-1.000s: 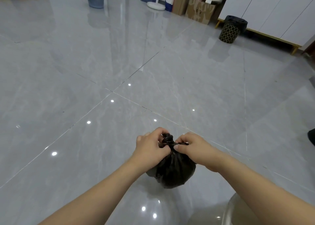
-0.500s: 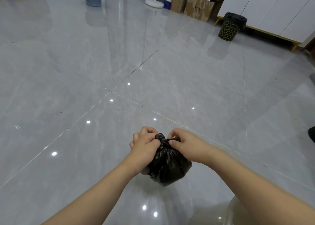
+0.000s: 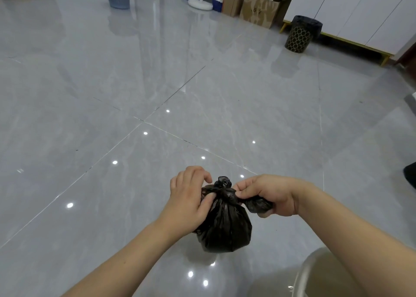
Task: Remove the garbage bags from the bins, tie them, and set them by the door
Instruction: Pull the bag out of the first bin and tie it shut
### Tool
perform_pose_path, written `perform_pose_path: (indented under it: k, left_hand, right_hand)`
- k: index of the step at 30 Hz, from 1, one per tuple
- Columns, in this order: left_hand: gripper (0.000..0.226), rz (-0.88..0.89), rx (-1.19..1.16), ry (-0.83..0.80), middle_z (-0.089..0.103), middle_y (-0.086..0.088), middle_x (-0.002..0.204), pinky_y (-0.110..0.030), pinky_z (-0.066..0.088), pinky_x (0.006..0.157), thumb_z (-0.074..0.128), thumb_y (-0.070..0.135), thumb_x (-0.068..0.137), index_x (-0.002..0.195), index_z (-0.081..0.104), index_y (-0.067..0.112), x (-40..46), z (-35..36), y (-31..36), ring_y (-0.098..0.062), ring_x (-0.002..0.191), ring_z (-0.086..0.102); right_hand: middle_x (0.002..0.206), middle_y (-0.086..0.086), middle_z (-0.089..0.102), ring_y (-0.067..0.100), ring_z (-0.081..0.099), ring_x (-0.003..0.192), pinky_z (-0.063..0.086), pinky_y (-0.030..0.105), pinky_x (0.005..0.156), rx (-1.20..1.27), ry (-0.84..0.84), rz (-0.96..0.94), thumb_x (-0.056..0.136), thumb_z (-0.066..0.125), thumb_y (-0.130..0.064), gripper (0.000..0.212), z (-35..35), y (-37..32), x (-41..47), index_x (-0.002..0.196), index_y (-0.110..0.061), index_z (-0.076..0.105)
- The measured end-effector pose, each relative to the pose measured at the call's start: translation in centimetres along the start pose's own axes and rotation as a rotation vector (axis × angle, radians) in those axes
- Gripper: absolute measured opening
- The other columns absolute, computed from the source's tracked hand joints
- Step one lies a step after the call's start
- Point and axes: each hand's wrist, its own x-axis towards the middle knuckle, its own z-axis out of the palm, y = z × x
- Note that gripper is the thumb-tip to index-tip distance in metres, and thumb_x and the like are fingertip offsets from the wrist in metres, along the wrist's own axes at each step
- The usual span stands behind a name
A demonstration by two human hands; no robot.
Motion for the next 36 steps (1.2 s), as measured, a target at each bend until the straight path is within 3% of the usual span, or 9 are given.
perform_pose_path:
  k: [4, 10, 15, 18, 20, 24, 27, 32, 36]
  left_hand:
    - [0.029, 0.026, -0.091, -0.095, 0.038, 0.018, 0.106, -0.017, 0.023, 0.094, 0.053, 0.023, 0.078, 0.102, 0.041, 0.034, -0.7, 0.1, 0.6, -0.006, 0.104, 0.040]
    - [0.013, 0.004, -0.106, -0.133, 0.048, 0.023, 0.099, -0.017, 0.021, 0.096, 0.054, 0.044, 0.086, 0.097, 0.053, 0.039, -0.6, 1.6, 0.6, 0.000, 0.104, 0.040]
    - [0.009, -0.026, -0.108, -0.200, 0.054, 0.017, 0.086, -0.026, 0.028, 0.094, 0.052, 0.033, 0.093, 0.084, 0.052, 0.034, 0.0, 1.4, 1.3, -0.002, 0.096, 0.044]
    - [0.014, -0.360, -0.386, -0.325, 0.055, 0.010, 0.079, -0.029, 0.042, 0.077, 0.051, 0.027, 0.089, 0.078, 0.058, 0.023, 0.5, 0.7, 2.6, -0.008, 0.083, 0.050]
    - [0.014, -0.617, -0.686, -0.354, 0.053, -0.001, 0.073, -0.028, 0.039, 0.060, 0.052, 0.027, 0.080, 0.072, 0.058, 0.017, 1.2, 0.1, 3.3, -0.017, 0.068, 0.050]
    - [0.013, -0.801, -0.877, -0.300, 0.058, -0.003, 0.066, -0.022, 0.039, 0.057, 0.051, 0.014, 0.088, 0.077, 0.058, 0.011, 1.7, -0.2, 3.7, -0.016, 0.062, 0.051]
    - [0.009, -0.798, -0.925, -0.289, 0.060, 0.000, 0.067, -0.015, 0.043, 0.050, 0.054, 0.015, 0.092, 0.085, 0.059, 0.012, 1.5, -0.1, 3.3, -0.011, 0.059, 0.055]
    - [0.028, -0.680, -0.733, -0.439, 0.060, 0.006, 0.071, -0.023, 0.043, 0.064, 0.071, 0.043, 0.072, 0.081, 0.061, 0.018, 0.7, -0.6, 2.3, -0.009, 0.066, 0.055]
    - [0.021, -0.659, -0.713, -0.438, 0.055, 0.002, 0.065, -0.026, 0.042, 0.058, 0.068, 0.026, 0.080, 0.065, 0.054, 0.020, 0.5, -0.4, 2.4, -0.013, 0.061, 0.053]
  right_hand:
    - [0.053, -0.006, 0.046, 0.009, 0.033, 0.044, 0.021, 0.021, 0.045, -0.093, 0.106, 0.006, 0.094, 0.045, -0.003, 0.034, -0.3, 1.0, 0.0, 0.066, -0.021, 0.056]
    - [0.055, -0.003, 0.045, 0.010, 0.032, 0.043, 0.022, 0.021, 0.044, -0.177, 0.175, -0.001, 0.091, 0.043, 0.000, 0.020, -0.1, 1.2, 0.2, 0.086, -0.014, 0.056]
    - [0.059, -0.005, 0.049, 0.010, 0.040, 0.045, 0.027, 0.021, 0.046, -0.280, 0.210, 0.028, 0.093, 0.044, -0.005, 0.018, 0.2, 1.0, -0.2, 0.088, -0.018, 0.056]
    - [0.075, -0.003, 0.054, 0.013, 0.046, 0.055, 0.032, 0.023, 0.051, -0.272, 0.258, -0.010, 0.093, 0.048, -0.009, 0.018, 0.3, 1.2, -0.1, 0.100, -0.022, 0.058]
    - [0.085, -0.003, 0.056, 0.016, 0.048, 0.067, 0.034, 0.025, 0.056, -0.283, 0.273, -0.046, 0.094, 0.049, -0.011, 0.024, 0.3, 1.4, 0.0, 0.110, -0.026, 0.060]
    - [0.074, 0.000, 0.055, 0.014, 0.045, 0.059, 0.032, 0.025, 0.054, -0.371, 0.246, -0.017, 0.095, 0.045, -0.010, 0.022, 0.8, 1.1, 0.2, 0.095, -0.018, 0.065]
    - [0.060, -0.004, 0.050, 0.011, 0.041, 0.046, 0.029, 0.023, 0.049, -0.378, 0.266, 0.018, 0.094, 0.043, -0.007, 0.022, 1.0, 0.8, 0.5, 0.087, -0.018, 0.061]
    - [0.083, 0.004, 0.056, 0.011, 0.043, 0.047, 0.029, 0.022, 0.047, -0.283, 0.302, 0.001, 0.092, 0.044, -0.006, 0.026, 0.7, 0.8, 0.6, 0.108, -0.015, 0.063]
    - [0.084, -0.001, 0.058, 0.011, 0.044, 0.055, 0.031, 0.023, 0.050, -0.270, 0.333, -0.002, 0.092, 0.047, -0.008, 0.026, 0.6, 1.1, 0.9, 0.107, -0.019, 0.064]
